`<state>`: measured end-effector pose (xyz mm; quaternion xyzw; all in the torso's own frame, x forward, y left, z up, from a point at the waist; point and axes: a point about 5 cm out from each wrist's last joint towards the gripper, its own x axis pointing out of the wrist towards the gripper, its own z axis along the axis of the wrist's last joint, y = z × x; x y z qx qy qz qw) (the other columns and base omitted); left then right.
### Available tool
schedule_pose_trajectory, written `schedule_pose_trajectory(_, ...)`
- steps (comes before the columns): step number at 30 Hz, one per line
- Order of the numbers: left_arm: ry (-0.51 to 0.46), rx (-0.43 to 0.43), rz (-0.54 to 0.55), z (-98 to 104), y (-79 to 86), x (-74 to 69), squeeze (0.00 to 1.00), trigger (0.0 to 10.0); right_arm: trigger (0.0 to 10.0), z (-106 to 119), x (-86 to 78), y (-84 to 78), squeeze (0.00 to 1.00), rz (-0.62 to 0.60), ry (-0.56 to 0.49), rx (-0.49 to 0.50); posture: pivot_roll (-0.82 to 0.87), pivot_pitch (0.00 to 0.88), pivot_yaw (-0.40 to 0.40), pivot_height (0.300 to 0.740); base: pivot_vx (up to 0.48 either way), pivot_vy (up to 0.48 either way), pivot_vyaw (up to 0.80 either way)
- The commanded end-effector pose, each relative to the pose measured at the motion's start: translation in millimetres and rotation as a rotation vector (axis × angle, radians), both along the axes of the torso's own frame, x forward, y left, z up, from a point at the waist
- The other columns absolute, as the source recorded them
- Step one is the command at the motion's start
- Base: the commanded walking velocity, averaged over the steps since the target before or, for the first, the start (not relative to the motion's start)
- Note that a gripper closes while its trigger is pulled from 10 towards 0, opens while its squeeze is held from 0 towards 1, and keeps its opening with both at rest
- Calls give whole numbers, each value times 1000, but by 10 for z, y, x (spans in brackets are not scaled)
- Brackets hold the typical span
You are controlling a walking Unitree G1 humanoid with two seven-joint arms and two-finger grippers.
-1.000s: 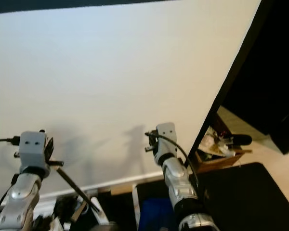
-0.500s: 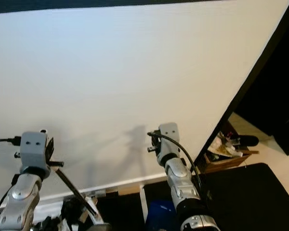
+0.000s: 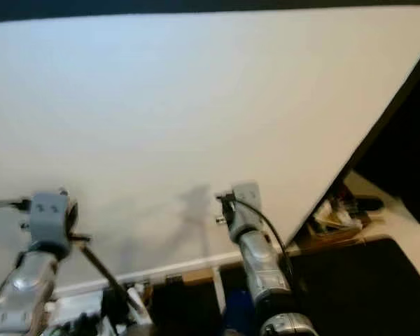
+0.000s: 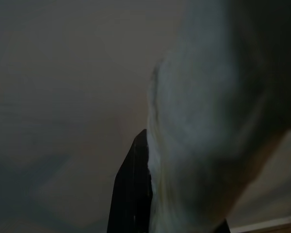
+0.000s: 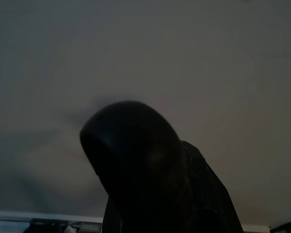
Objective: Sweep floor
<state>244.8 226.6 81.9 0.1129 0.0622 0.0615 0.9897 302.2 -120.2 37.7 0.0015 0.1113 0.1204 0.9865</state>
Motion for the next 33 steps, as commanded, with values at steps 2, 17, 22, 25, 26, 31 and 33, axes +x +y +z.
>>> schedule_pose_trajectory(2,-14,2,-5,27,-16,7,0,10000,10000,104,35,79,0,31,-62,30,191,19,13,740,0,0,0)
schedule_pose_trajectory(17,-8,-2,-7,17,-39,-17,0,10000,10000,551,223,-241,0,-14,-293,-188,186,31,8,740,0,0,0)
schedule_pose_trajectory(22,-6,1,-11,17,-45,-17,0,10000,10000,468,277,-256,0,15,-254,-216,195,34,10,740,0,0,0)
schedule_pose_trajectory(25,-6,4,-7,18,-27,-28,0,10000,10000,510,308,-274,0,5,-265,-223,201,35,8,740,0,0,0)
schedule_pose_trajectory(26,-5,4,-3,17,-16,-37,0,10000,10000,539,322,-293,0,-3,-274,-225,202,37,6,740,0,0,0)
schedule_pose_trajectory(31,0,5,3,4,-8,-62,0,10000,10000,595,347,-374,0,-27,-292,-249,199,41,5,740,0,0,0)
schedule_pose_trajectory(33,3,3,-1,-6,-24,-64,0,10000,10000,545,342,-403,0,-27,-261,-250,194,40,4,740,0,0,0)
